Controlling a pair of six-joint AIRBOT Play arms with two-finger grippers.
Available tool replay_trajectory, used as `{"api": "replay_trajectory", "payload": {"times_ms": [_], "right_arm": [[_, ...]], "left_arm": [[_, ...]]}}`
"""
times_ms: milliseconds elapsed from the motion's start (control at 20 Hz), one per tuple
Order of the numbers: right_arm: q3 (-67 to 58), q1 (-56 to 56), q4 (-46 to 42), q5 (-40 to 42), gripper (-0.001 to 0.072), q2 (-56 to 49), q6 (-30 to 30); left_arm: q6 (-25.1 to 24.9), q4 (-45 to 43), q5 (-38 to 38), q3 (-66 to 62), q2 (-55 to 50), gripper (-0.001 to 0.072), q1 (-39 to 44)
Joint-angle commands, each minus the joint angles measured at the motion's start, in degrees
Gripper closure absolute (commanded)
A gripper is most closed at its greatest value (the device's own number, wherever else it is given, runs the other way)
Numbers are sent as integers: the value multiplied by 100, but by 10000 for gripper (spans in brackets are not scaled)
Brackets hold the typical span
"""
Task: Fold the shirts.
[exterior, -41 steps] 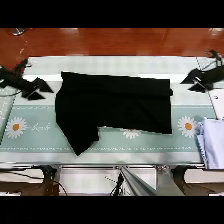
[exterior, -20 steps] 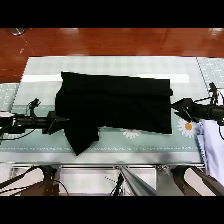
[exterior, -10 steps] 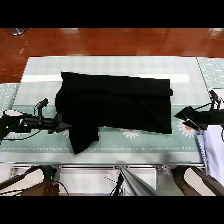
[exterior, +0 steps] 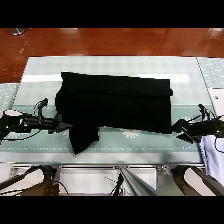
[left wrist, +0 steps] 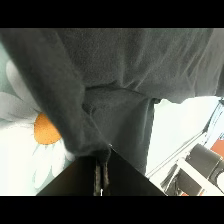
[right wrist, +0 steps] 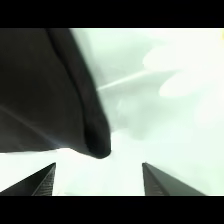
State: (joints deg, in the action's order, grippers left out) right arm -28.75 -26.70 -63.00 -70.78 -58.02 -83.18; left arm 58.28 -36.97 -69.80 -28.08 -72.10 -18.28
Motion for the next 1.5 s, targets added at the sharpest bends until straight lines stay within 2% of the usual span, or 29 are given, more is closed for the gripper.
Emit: {"api": "replay_trajectory", "payload": {"times_ms": [0, 350, 400, 450, 500, 550, 600, 750, 900, 1100, 1300, 1450], "right_arm": [[138, 2, 323, 243, 92, -4, 111], [136, 2, 1473, 822, 96, -772, 555], [136, 2, 1556, 892, 103, -855, 579], [136, 2, 1648, 911, 143, -929, 643], [136, 2, 1751, 892, 314, -984, 785], [136, 2, 1919, 811, 567, -997, 1084], [103, 2, 2111, 636, 689, -997, 1464], [-361, 2, 1945, 214, 690, -997, 1545], [-984, 2, 1961, 350, 690, -1019, 1453], [-1880, 142, 2339, 450, 690, -1587, 1342], [-2898, 750, 2391, 1191, 690, -2444, 1158], [-3775, 831, 2391, 1252, 690, -3174, 929]], "left_arm": [[2, 2, 33, 2, 2, 682, 4], [2, 7, 35, 2, 2, 682, 4], [2, 17, 35, 2, 2, 682, 4], [2, 39, 37, 2, 2, 682, 4], [0, 111, 35, 0, 4, 682, 2], [-4, 236, 24, -17, 4, 682, 2], [-22, 251, -81, -103, 4, 682, 2], [-186, 262, -415, -551, 4, 682, -184], [105, 428, -219, -1187, -22, 683, -302], [254, 420, -24, -2455, -616, 683, 114], [1012, 415, 52, -4260, -1956, 683, 407], [1620, 396, -96, -5611, -2981, 683, 476]]}}
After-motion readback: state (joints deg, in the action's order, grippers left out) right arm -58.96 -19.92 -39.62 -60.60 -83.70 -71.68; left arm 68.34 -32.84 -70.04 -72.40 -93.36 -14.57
